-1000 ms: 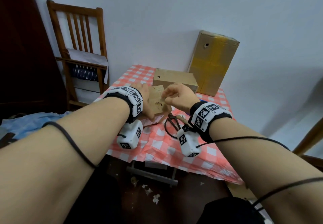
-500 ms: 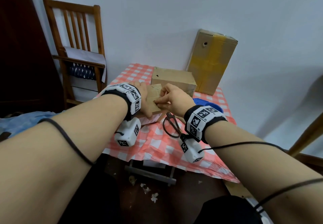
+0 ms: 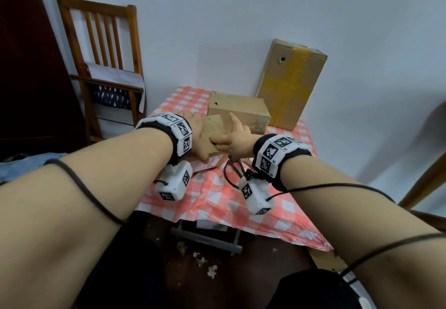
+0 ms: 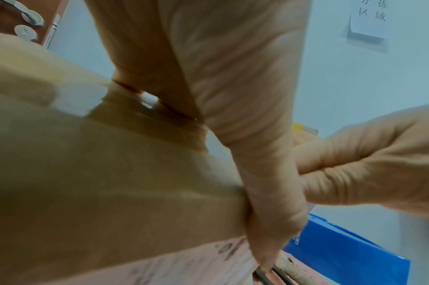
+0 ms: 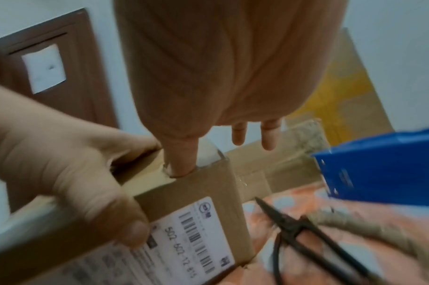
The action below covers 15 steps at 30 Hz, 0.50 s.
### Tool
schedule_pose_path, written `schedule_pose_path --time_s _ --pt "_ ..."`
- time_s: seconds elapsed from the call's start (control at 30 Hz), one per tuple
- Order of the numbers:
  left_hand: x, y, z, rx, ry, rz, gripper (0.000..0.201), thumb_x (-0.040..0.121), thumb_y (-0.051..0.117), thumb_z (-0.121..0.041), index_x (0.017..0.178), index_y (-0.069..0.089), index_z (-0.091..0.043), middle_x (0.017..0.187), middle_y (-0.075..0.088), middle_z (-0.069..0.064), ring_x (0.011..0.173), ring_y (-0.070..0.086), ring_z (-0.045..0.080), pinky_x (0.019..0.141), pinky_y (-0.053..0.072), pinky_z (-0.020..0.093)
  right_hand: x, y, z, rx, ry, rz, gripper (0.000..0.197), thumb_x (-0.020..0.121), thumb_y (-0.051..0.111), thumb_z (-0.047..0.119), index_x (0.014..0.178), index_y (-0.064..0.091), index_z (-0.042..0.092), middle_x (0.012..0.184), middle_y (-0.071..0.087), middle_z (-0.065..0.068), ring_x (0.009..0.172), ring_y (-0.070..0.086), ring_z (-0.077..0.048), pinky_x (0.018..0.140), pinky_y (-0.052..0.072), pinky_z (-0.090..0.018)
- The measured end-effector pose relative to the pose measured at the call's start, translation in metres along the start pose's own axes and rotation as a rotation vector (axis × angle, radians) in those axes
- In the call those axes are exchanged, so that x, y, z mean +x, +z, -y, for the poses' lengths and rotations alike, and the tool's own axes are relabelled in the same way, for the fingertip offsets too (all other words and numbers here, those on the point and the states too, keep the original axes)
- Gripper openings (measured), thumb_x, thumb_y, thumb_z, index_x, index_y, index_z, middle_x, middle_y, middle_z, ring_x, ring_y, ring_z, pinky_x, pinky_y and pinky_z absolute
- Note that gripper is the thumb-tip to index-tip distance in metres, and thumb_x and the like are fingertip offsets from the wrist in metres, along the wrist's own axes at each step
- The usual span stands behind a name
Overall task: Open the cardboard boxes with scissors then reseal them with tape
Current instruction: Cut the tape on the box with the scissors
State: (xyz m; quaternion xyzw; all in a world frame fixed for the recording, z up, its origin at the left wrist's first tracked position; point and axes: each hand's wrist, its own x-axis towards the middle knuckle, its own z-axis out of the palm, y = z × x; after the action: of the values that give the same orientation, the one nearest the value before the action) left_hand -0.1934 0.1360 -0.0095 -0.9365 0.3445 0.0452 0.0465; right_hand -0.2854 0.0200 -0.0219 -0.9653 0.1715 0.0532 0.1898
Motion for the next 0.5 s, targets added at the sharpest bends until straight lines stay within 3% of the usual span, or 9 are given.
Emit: schedule_pose_path --time_s 0.1,0.2,0.27,0.33,0.43,0.5 --pt "0.000 -0.001 0.000 -0.006 0.004 -0.003 0.104 0.051 0.082 -0.059 0.127 0.036 -0.005 0.123 0.046 0.015 0.112 0.049 0.031 0.097 0.045 0.044 -0.005 0.001 0.003 0.169 0.005 0.072 0.036 0.097 0.050 0.025 0.132 0.055 0.031 0.158 -0.017 -0.009 0.145 0.005 -0.031 0.118 0.014 -0.039" --pt "-0.002 -0.003 0.002 -0.002 0.007 -0.003 0.106 0.049 0.081 -0.062 0.126 0.036 -0.006 0.121 0.047 0.015 0.110 0.051 0.031 0.095 0.047 0.045 -0.001 -0.001 0.012 0.204 -0.028 0.084 0.028 0.094 0.049 0.002 0.118 0.061 0.001 0.155 0.004 -0.016 0.142 0.016 -0.029 0.114 0.023 -0.031" --pt "-0.003 -0.003 0.001 0.002 0.006 -0.006 0.106 0.049 0.081 -0.062 0.127 0.036 -0.007 0.121 0.047 0.015 0.109 0.051 0.031 0.094 0.047 0.045 0.001 -0.005 0.017 0.190 0.005 0.072 0.023 0.092 0.053 0.002 0.113 0.064 0.001 0.152 0.011 -0.013 0.132 0.034 -0.026 0.109 0.031 -0.025" --pt "-0.004 -0.003 0.001 -0.002 0.001 -0.012 0.104 0.050 0.081 -0.061 0.127 0.036 -0.007 0.122 0.047 0.016 0.110 0.050 0.031 0.094 0.046 0.045 0.004 -0.010 0.019 0.169 0.025 0.073 0.022 0.091 0.057 0.007 0.111 0.065 0.003 0.149 0.016 -0.010 0.125 0.041 -0.023 0.104 0.036 -0.023" --pt "-0.004 -0.004 0.001 -0.004 0.011 -0.013 0.096 0.058 0.082 -0.056 0.127 0.038 -0.006 0.121 0.049 0.014 0.111 0.052 0.030 0.094 0.047 0.041 0.014 -0.009 0.018 0.160 0.077 0.048 0.014 0.087 0.061 0.014 0.097 0.066 0.005 0.137 0.030 -0.009 0.113 0.049 -0.024 0.100 0.044 -0.032" --pt "-0.004 -0.004 0.000 -0.003 0.012 -0.020 0.096 0.058 0.082 -0.055 0.128 0.039 -0.006 0.122 0.048 0.013 0.112 0.051 0.030 0.095 0.047 0.041 0.017 -0.006 0.018 0.325 0.106 0.015 0.010 0.083 0.065 0.013 0.088 0.062 0.006 0.116 0.052 -0.013 0.095 0.056 -0.023 0.086 0.052 -0.034"
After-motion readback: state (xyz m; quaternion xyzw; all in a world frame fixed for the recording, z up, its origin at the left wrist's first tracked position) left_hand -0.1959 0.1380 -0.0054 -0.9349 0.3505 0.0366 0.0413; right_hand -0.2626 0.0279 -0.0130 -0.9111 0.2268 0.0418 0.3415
